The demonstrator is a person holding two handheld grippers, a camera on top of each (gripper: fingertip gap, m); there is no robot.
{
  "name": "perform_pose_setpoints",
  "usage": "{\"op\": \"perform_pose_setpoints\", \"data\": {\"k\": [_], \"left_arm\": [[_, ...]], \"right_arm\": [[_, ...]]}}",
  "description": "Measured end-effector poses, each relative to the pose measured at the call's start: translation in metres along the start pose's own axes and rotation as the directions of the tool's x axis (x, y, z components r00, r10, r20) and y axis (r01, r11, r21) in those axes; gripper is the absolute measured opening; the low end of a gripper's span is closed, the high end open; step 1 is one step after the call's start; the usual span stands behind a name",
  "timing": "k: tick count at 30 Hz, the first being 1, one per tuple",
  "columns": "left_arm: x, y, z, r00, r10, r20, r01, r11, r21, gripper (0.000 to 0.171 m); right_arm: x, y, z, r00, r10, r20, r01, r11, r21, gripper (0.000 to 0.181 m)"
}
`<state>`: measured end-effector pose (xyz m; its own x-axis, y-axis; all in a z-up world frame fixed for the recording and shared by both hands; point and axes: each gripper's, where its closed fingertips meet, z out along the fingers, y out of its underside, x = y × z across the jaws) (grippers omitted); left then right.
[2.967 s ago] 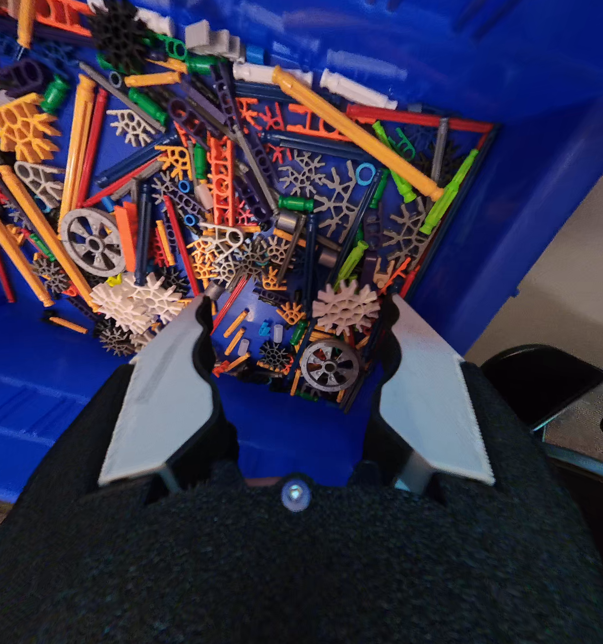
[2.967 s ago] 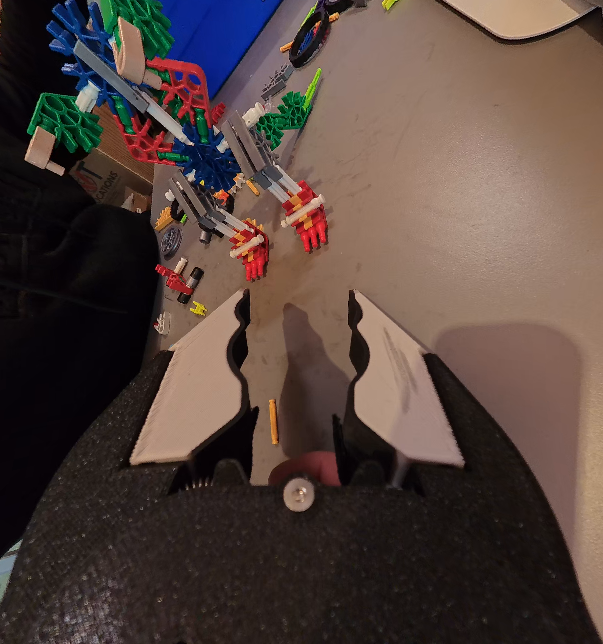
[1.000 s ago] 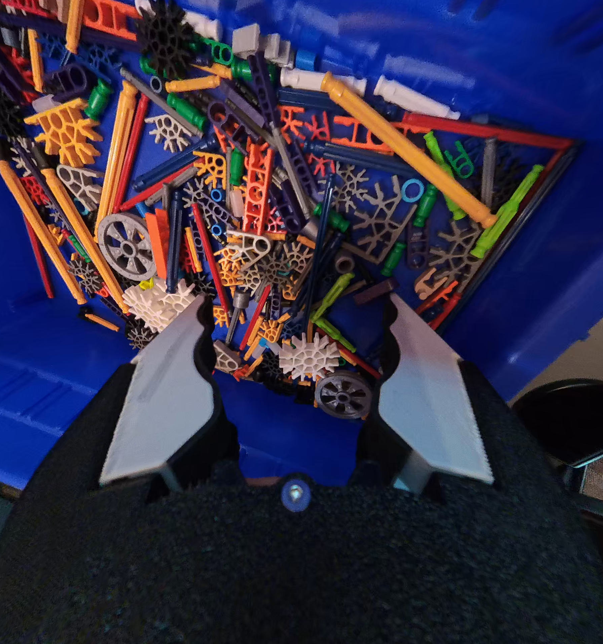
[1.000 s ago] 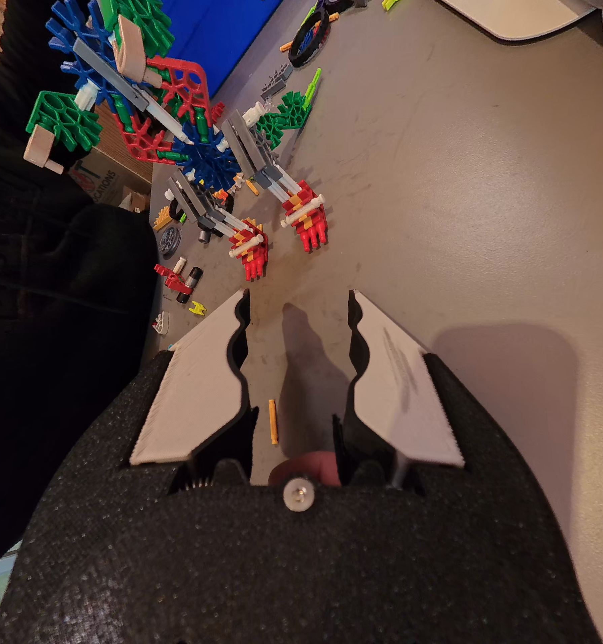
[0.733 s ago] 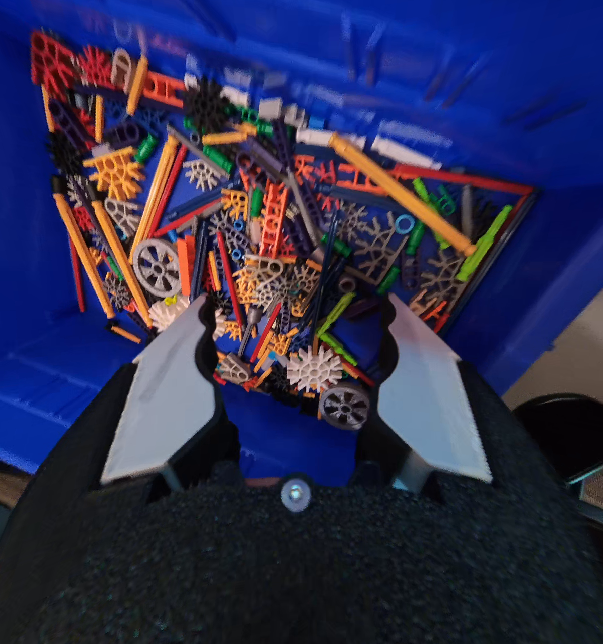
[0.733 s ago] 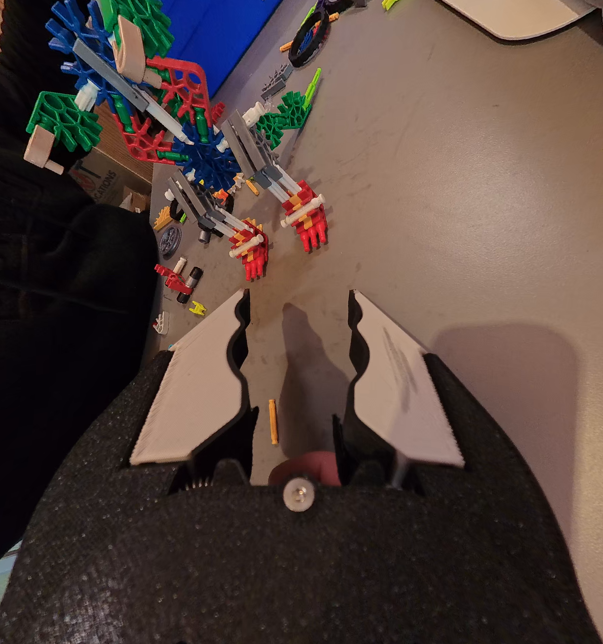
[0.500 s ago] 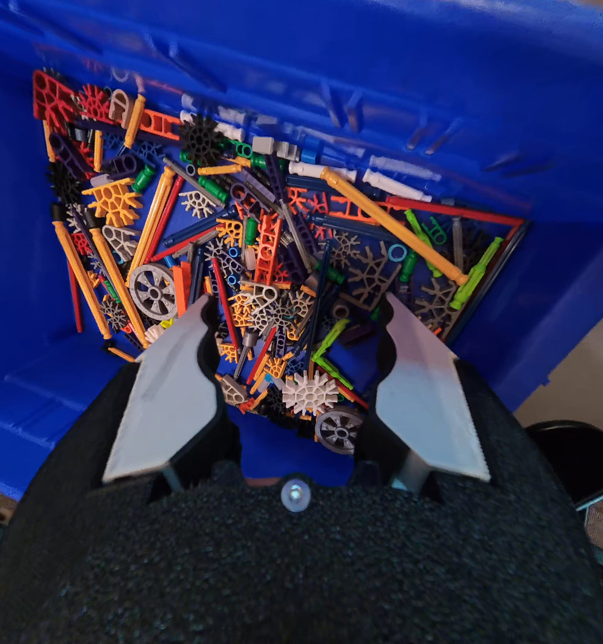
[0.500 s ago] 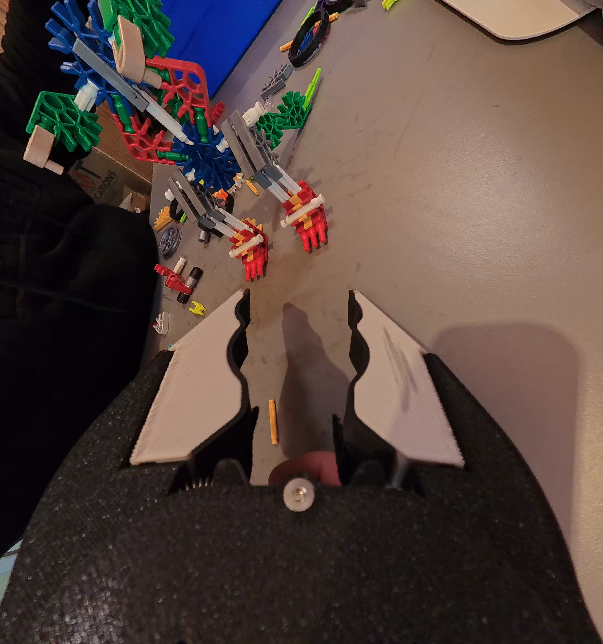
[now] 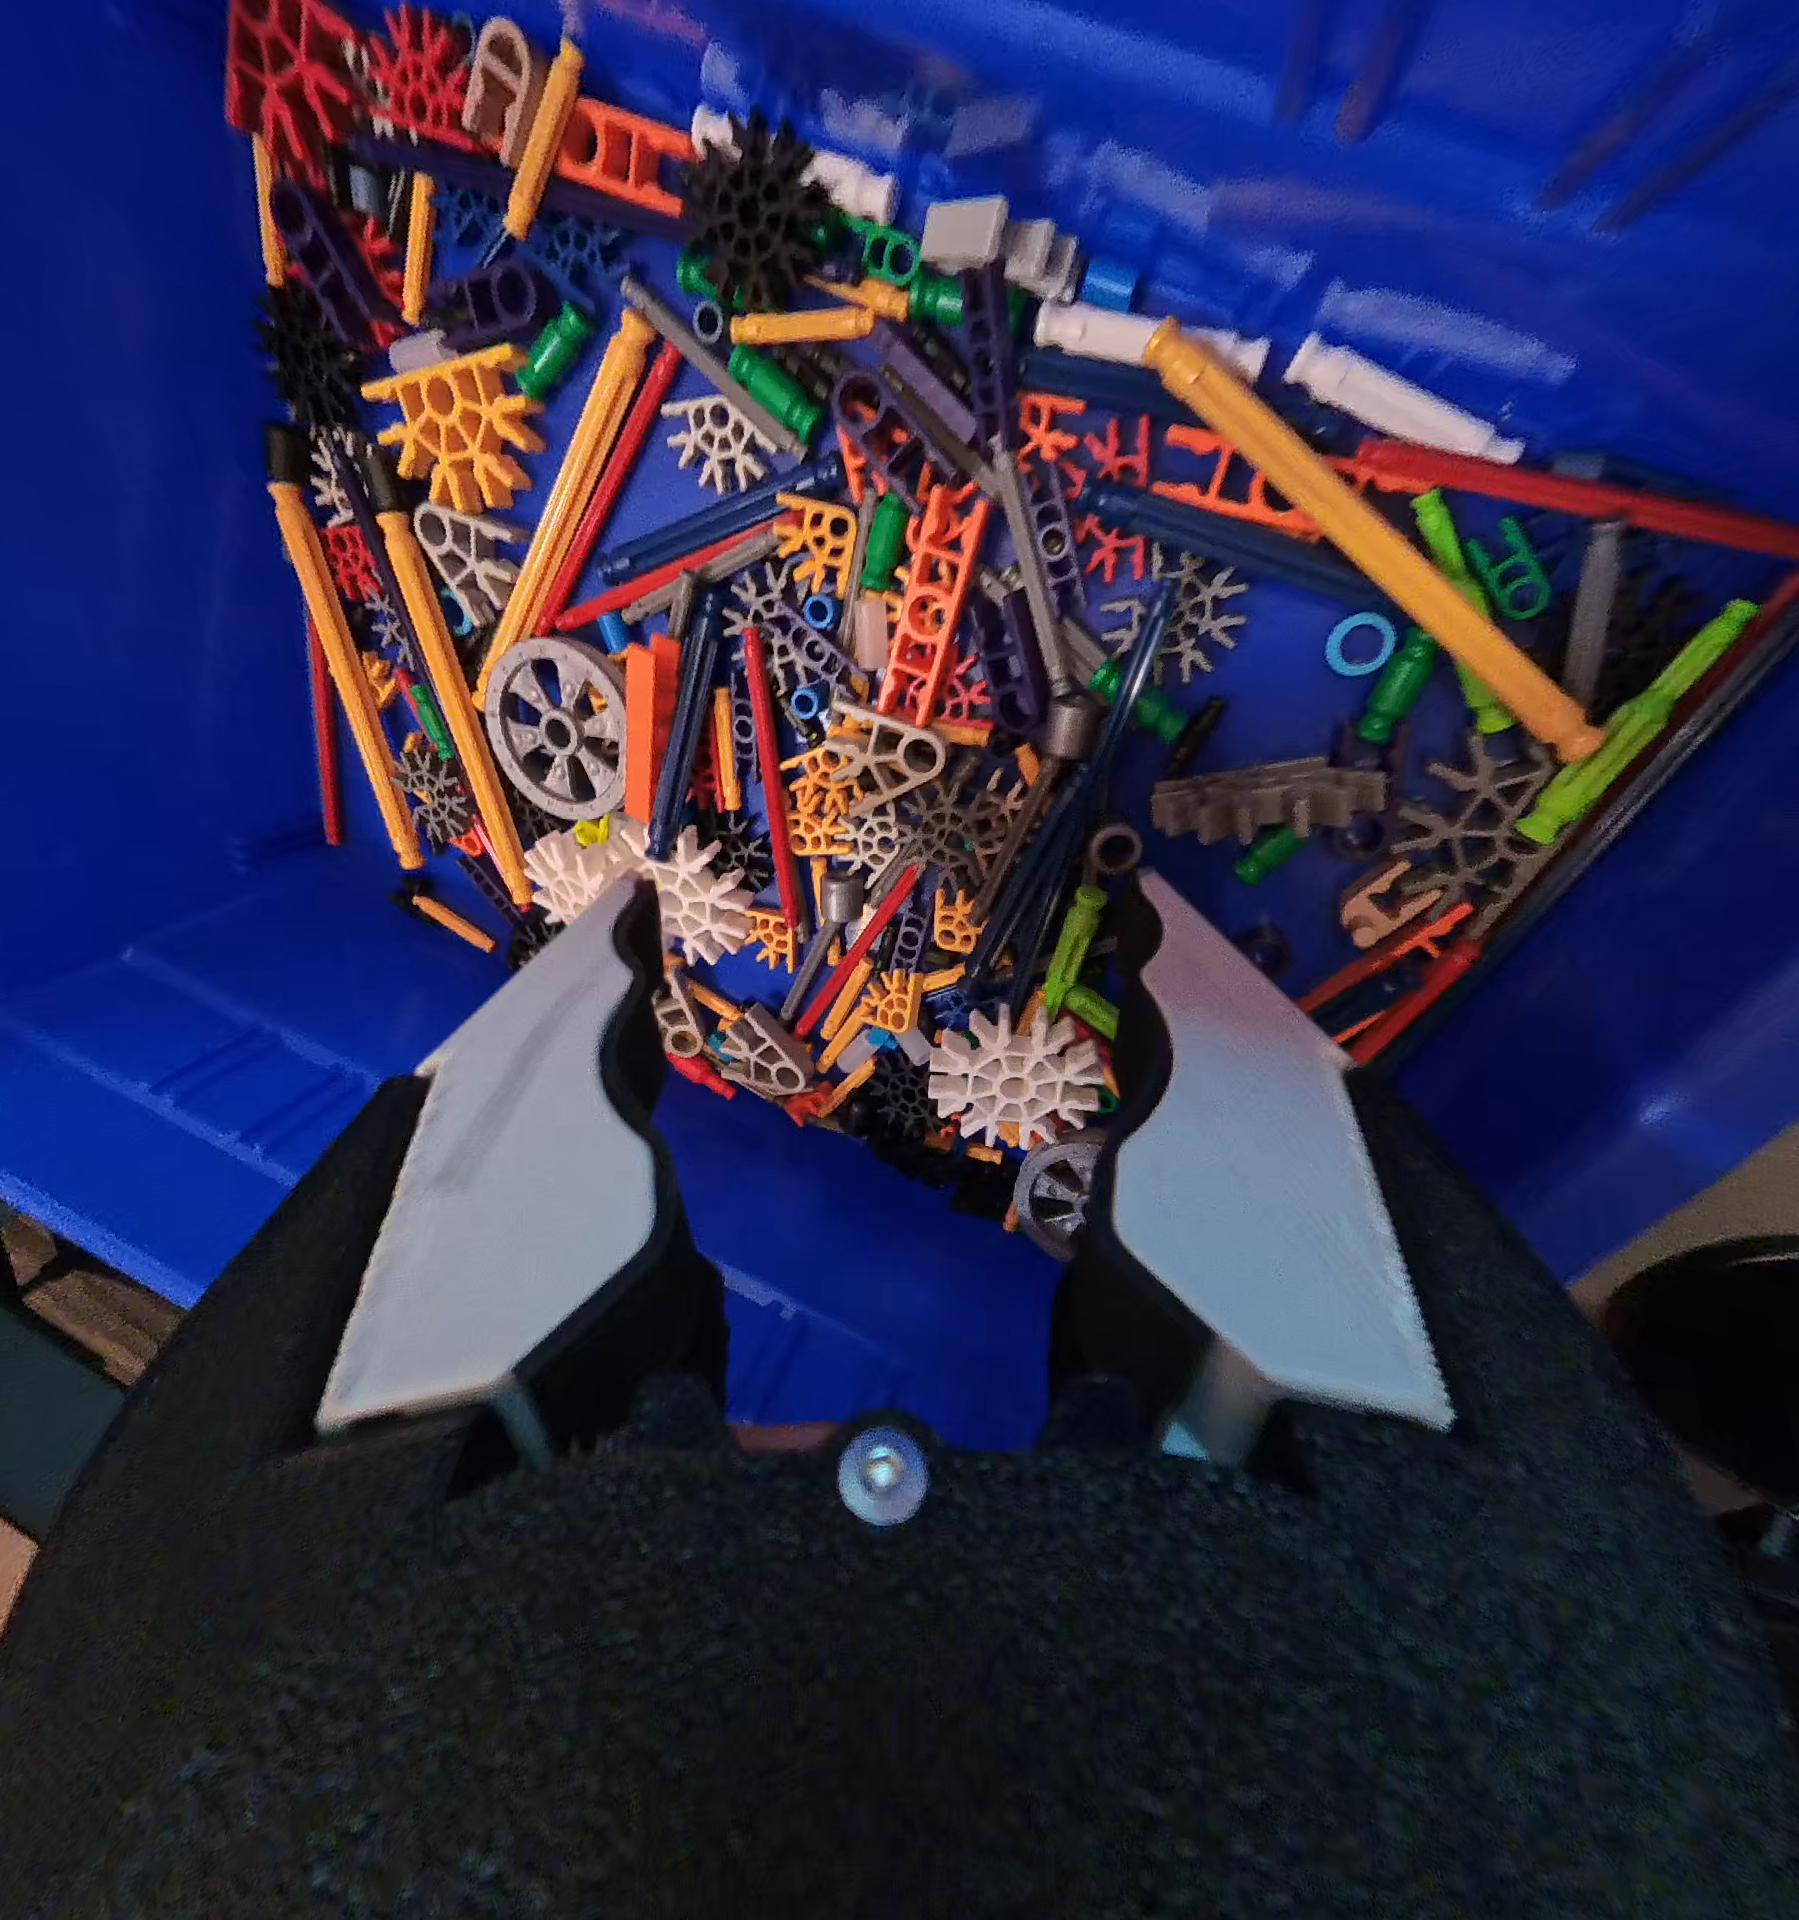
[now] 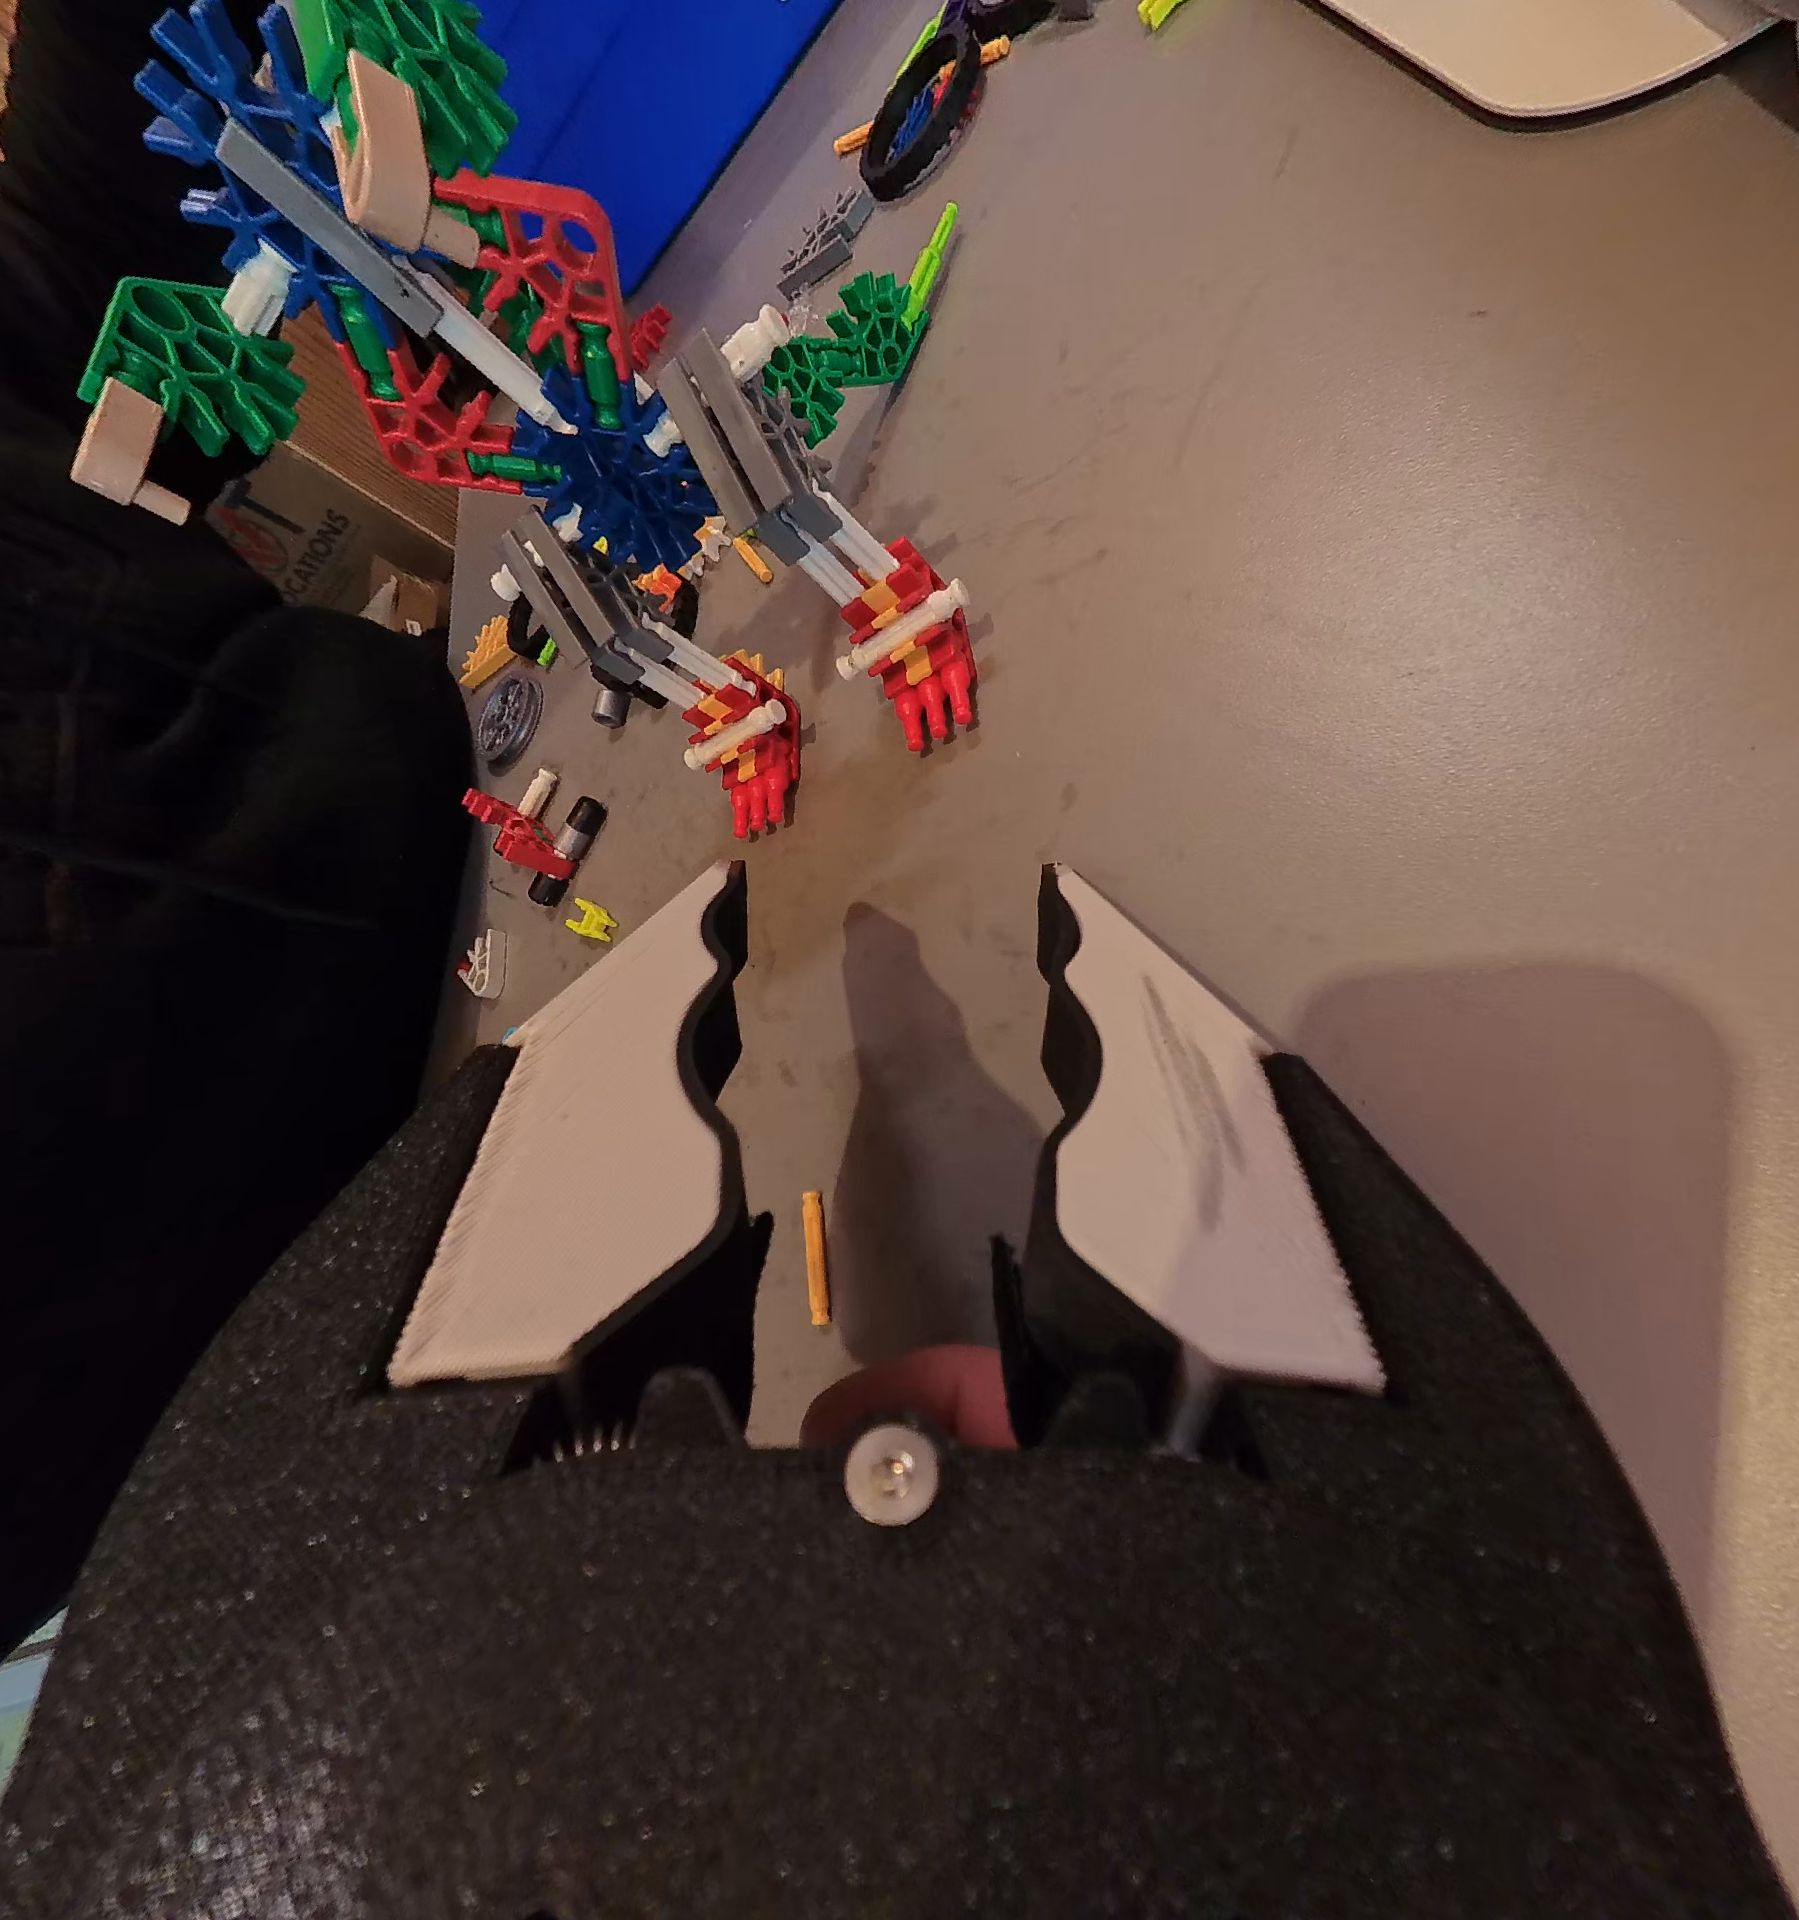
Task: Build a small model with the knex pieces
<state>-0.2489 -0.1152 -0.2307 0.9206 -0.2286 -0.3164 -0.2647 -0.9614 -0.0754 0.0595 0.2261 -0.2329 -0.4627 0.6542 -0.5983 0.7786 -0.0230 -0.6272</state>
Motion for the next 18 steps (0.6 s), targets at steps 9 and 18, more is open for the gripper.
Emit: {"op": "perform_pose_setpoints", "data": {"k": [9, 18], "left_arm": [[0.019, -0.003, 0.007, 0.996, 0.063, -0.069, -0.064, 0.998, -0.01, 0.06], [0.032, -0.002, 0.008, 0.99, 0.057, -0.132, -0.057, 0.998, 0.007, 0.035]], "right_arm": [[0.0, 0.0, 0.0, 1.0, -0.002, -0.002, 0.002, 1.0, 0.0, 0.055], [0.0, 0.0, 0.0, 1.0, -0.001, -0.001, 0.001, 1.0, 0.0, 0.055]]}}
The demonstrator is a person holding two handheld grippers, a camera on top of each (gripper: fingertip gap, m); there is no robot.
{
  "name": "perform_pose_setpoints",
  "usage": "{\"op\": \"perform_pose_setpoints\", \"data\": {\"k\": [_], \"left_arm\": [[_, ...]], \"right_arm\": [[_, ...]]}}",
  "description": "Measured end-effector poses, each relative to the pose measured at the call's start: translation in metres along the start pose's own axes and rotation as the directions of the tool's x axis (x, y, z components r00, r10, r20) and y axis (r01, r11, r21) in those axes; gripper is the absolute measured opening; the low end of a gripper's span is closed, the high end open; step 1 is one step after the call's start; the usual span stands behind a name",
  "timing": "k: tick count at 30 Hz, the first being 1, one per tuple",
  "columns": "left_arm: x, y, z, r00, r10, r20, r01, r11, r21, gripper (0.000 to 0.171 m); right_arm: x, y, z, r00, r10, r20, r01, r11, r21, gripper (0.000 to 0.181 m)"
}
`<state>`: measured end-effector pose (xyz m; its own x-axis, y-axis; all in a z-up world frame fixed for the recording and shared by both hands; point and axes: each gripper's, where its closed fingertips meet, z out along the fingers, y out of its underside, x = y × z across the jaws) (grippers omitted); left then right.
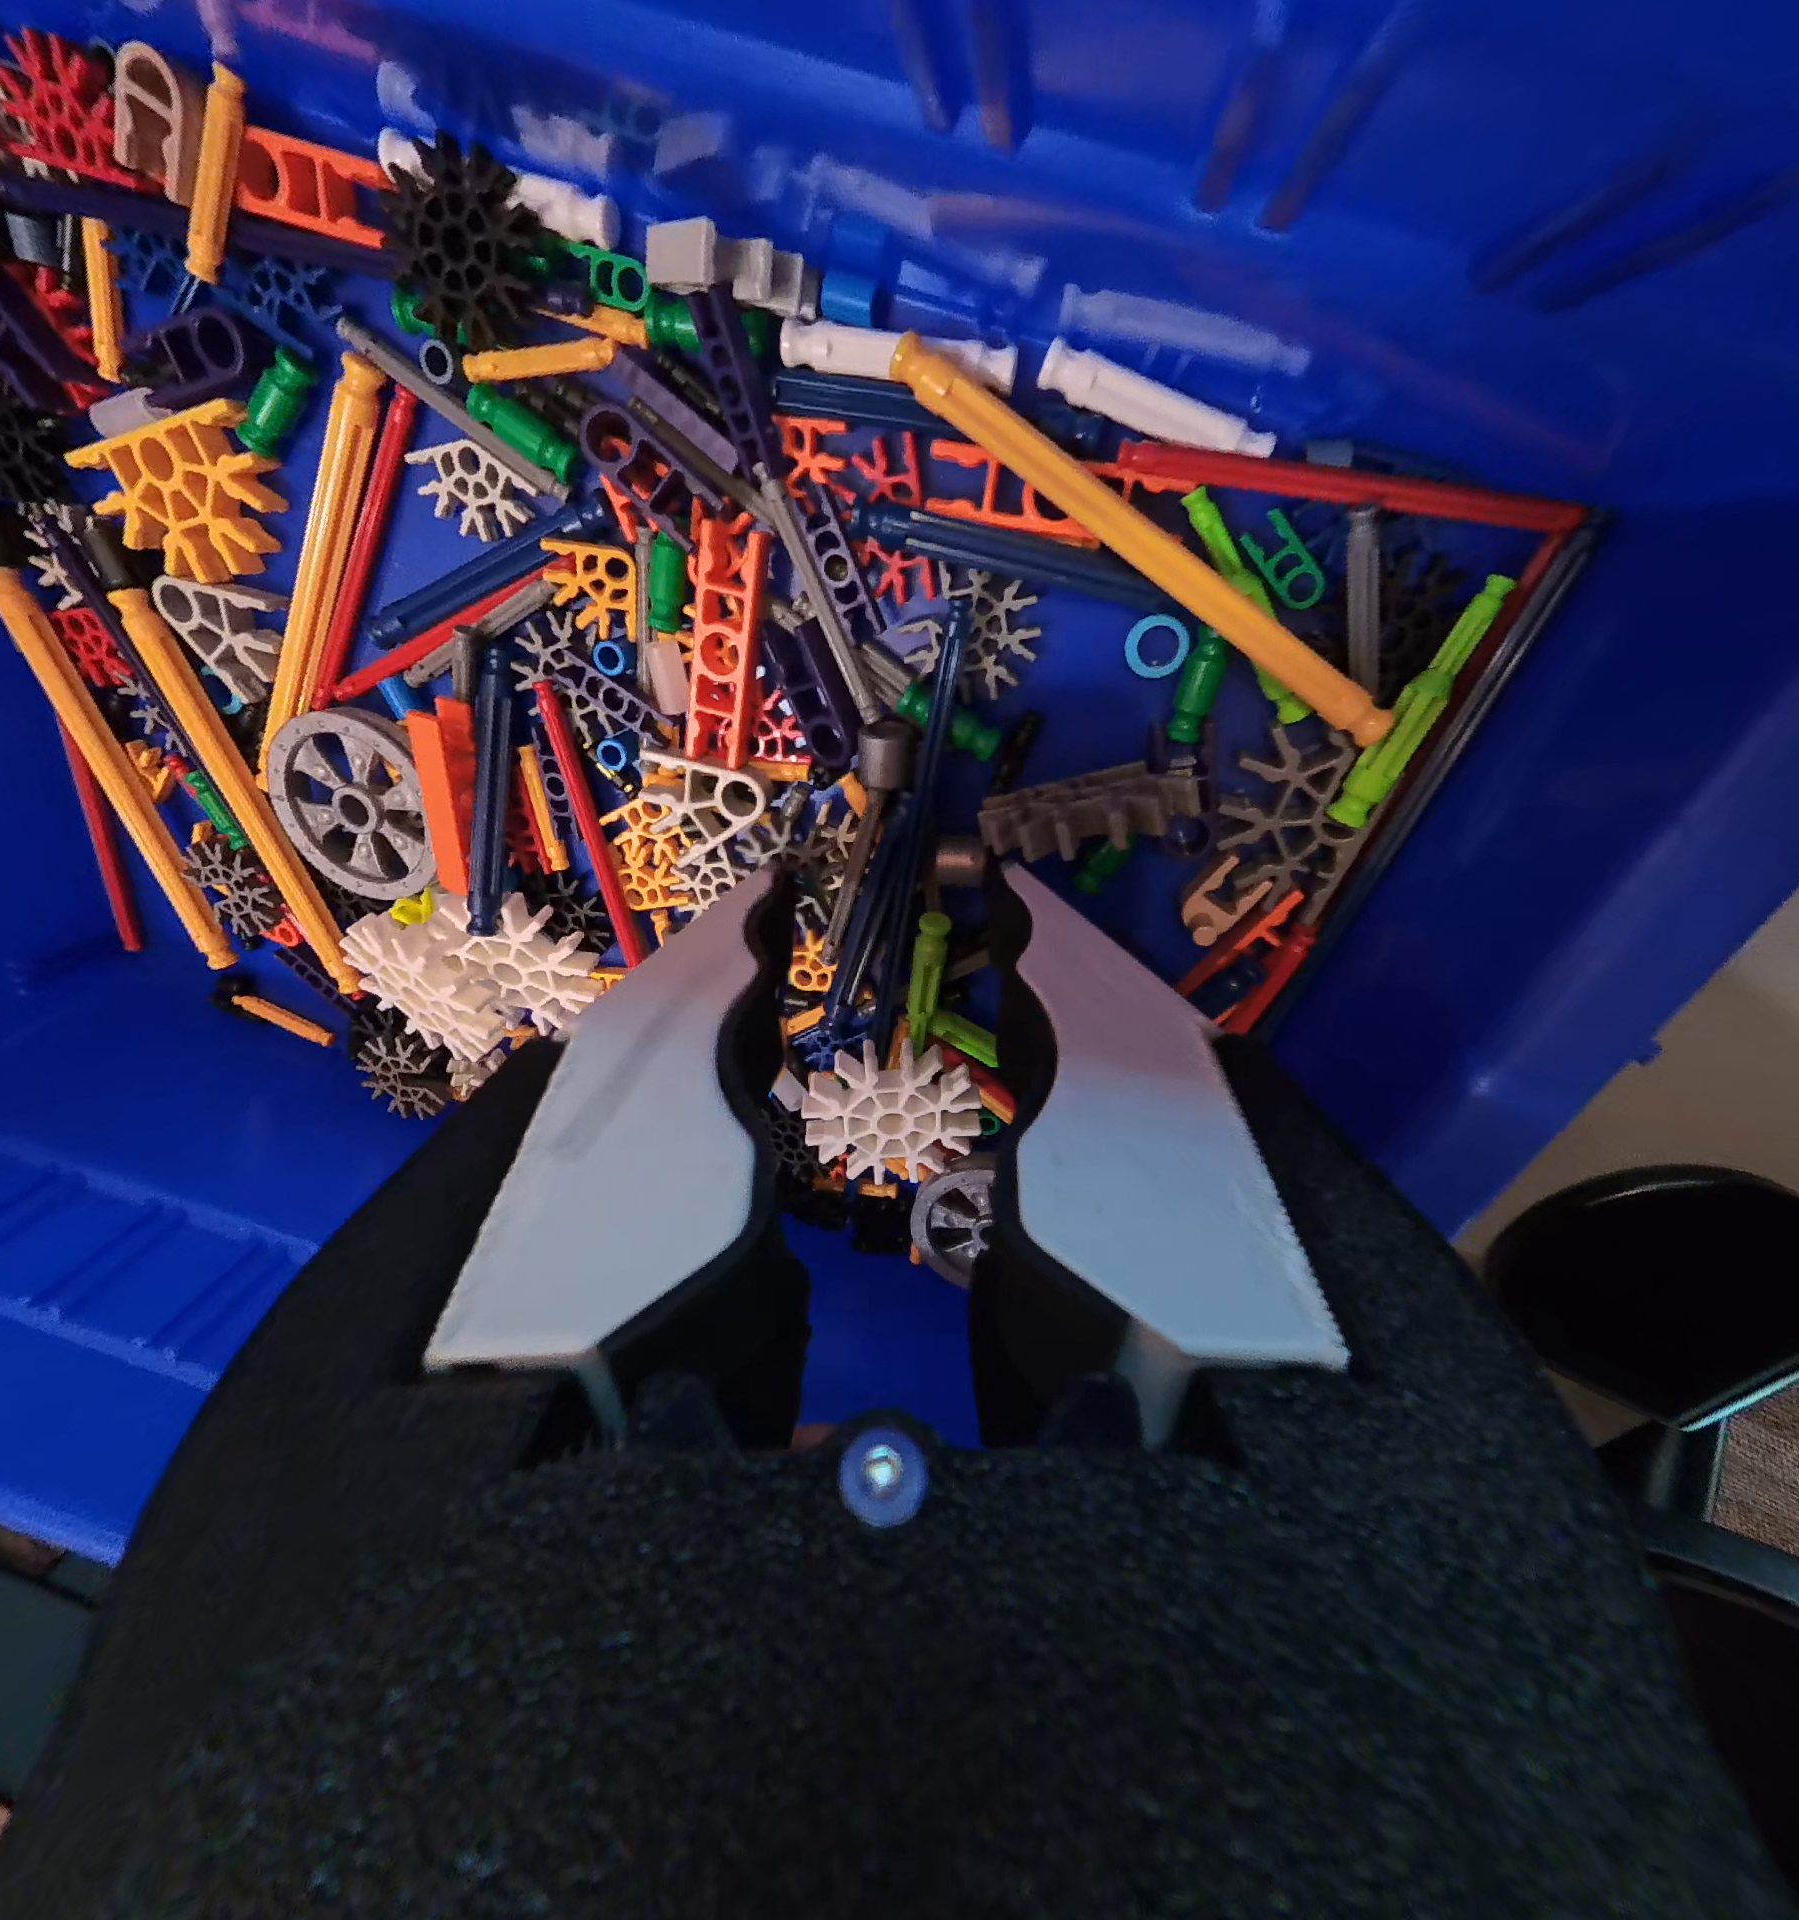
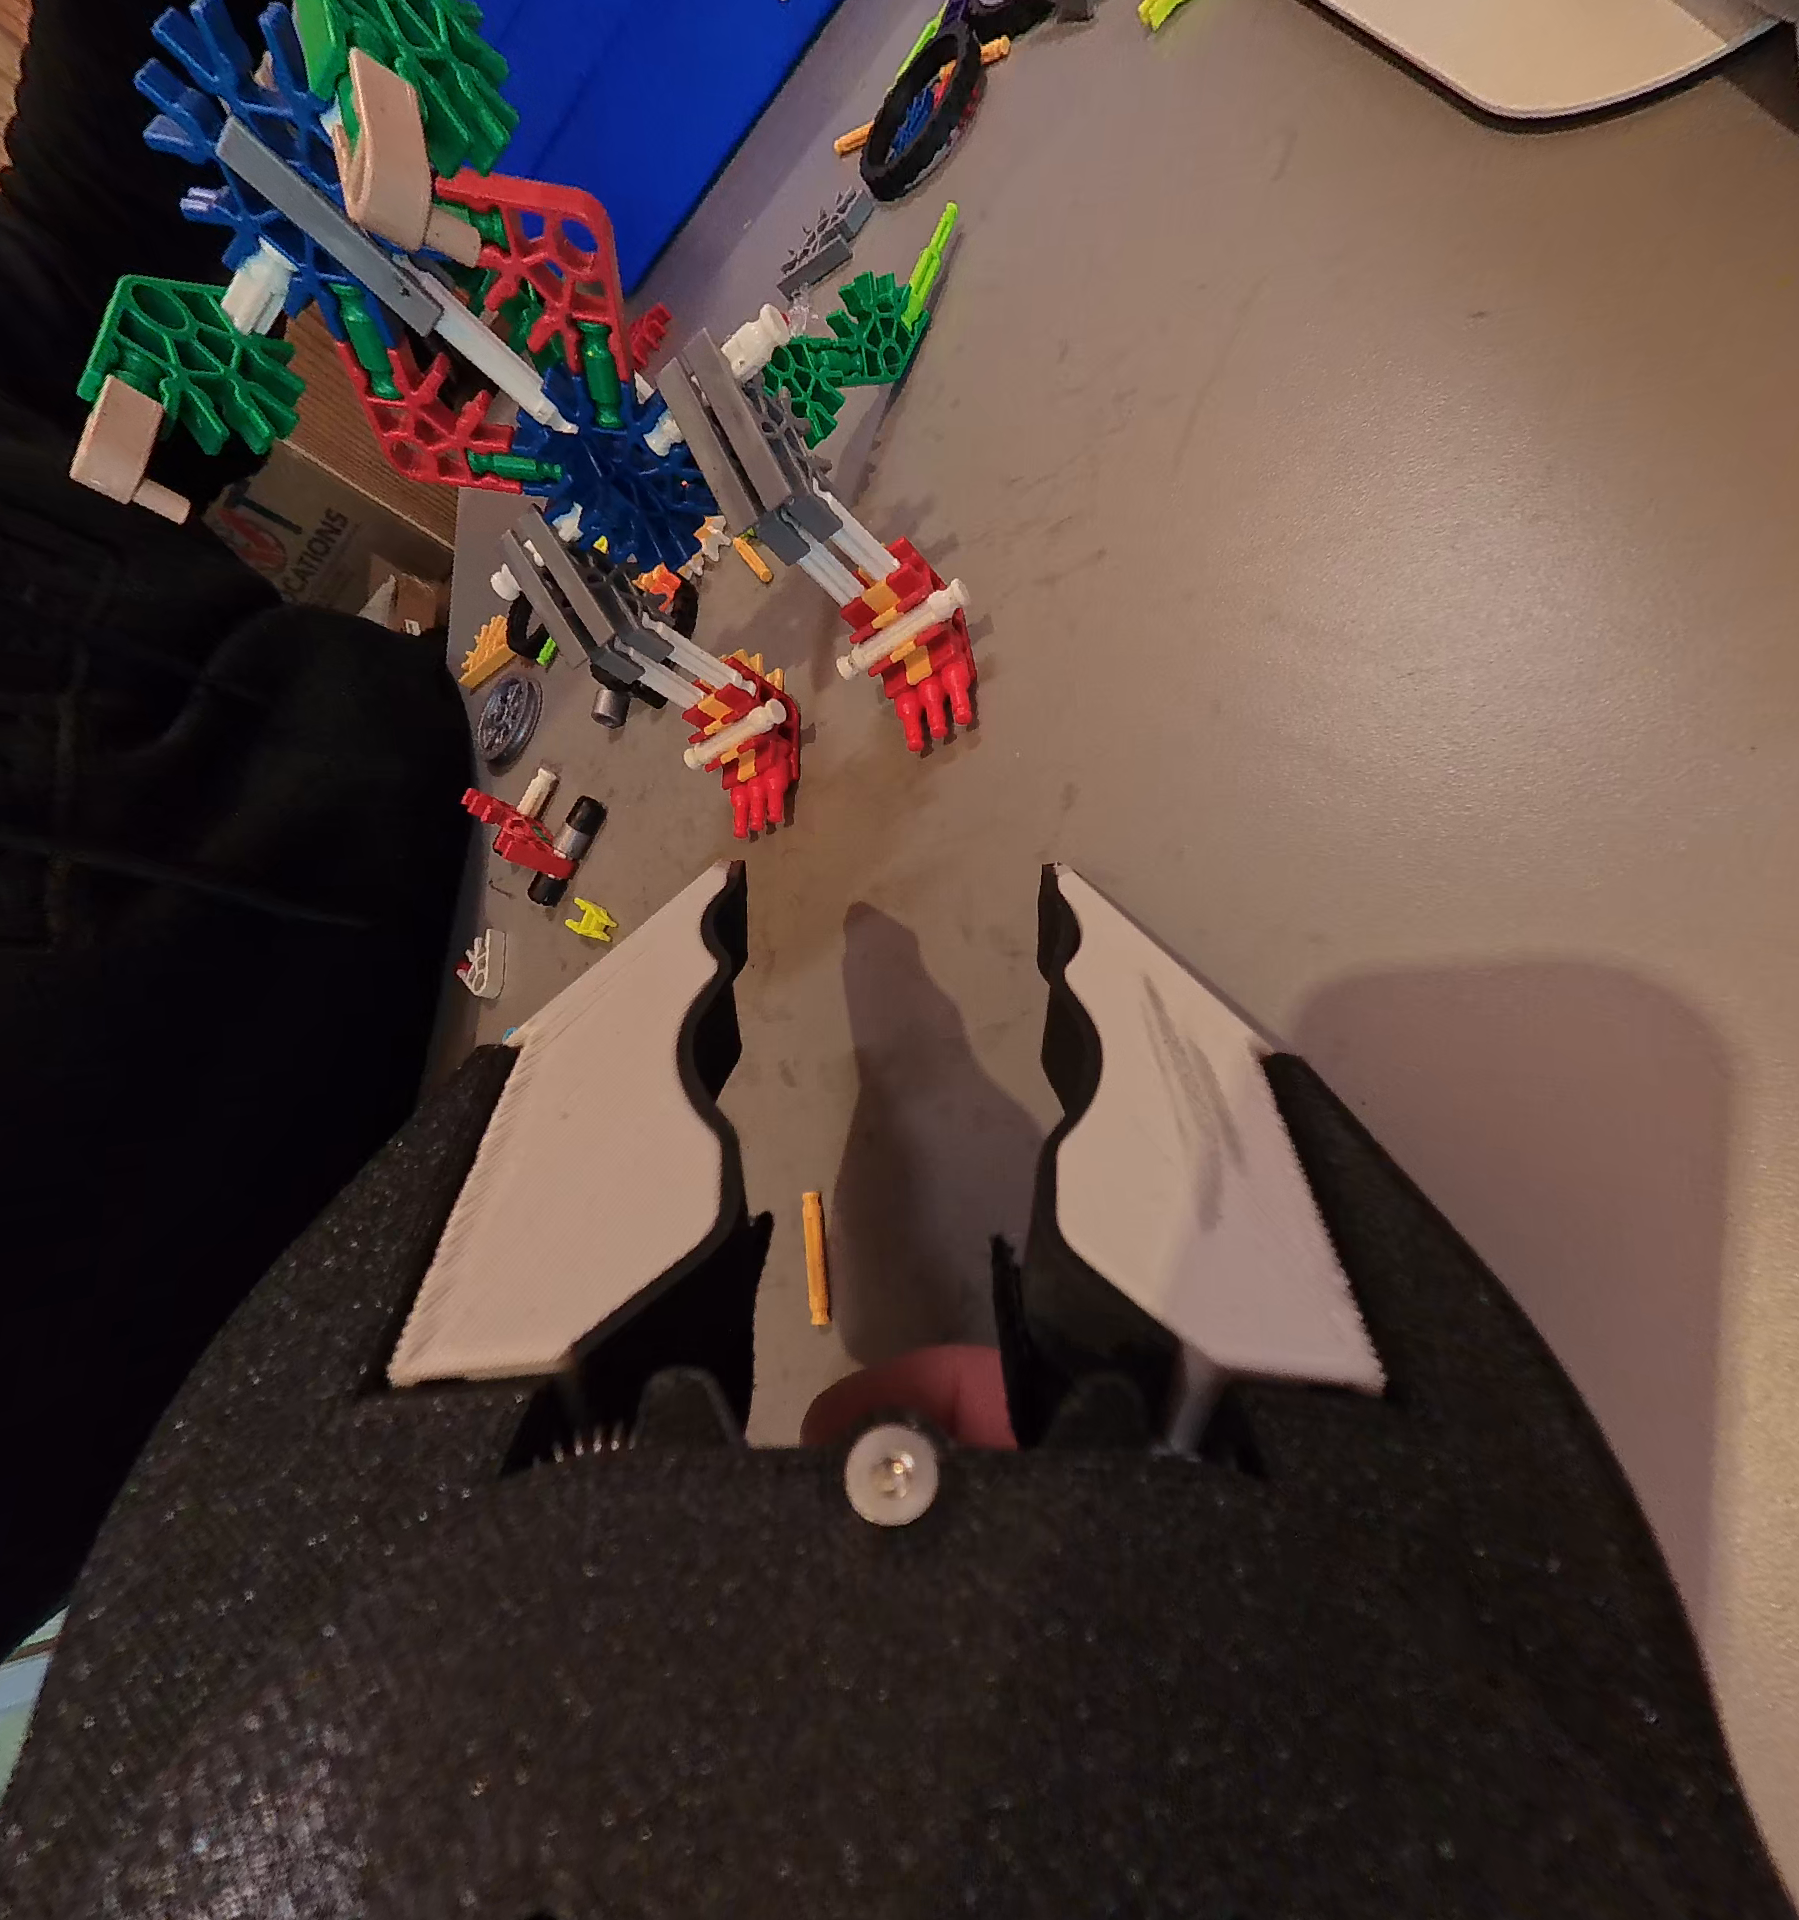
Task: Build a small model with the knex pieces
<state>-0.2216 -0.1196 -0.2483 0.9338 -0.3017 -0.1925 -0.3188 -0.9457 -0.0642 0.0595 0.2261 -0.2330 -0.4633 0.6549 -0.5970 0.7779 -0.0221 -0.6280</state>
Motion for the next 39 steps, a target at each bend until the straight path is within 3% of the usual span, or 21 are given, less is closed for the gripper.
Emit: {"op": "perform_pose_setpoints", "data": {"k": [10, 16, 20, 27, 39], "left_arm": [[-0.002, 0.005, -0.002, 1.0, -0.002, 0.021, 0.003, 1.0, -0.003, 0.005], [0.005, 0.018, -0.005, 1.0, -0.011, -0.009, 0.011, 0.999, -0.052, 0.006], [-0.001, 0.014, -0.007, 0.999, -0.028, 0.019, 0.029, 0.999, -0.036, 0.024], [-0.009, 0.004, 0.0, 0.999, -0.035, 0.021, 0.035, 0.999, -0.003, 0.036], [-0.005, 0.005, 0.001, 0.999, -0.037, -0.008, 0.037, 0.999, -0.009, 0.027]], "right_arm": [[0.0, 0.0, 0.0, 1.0, 0.0, 0.0, 0.0, 1.0, 0.0, 0.055], [0.0, 0.0, 0.0, 1.0, -0.001, -0.001, 0.001, 1.0, 0.001, 0.056], [0.0, 0.0, 0.0, 1.0, -0.004, -0.003, 0.004, 1.0, 0.001, 0.056], [0.0, 0.0, 0.0, 1.0, -0.002, -0.002, 0.002, 1.0, 0.001, 0.056], [0.0, 0.0, 0.0, 1.0, -0.004, -0.003, 0.004, 1.0, 0.001, 0.056]]}}
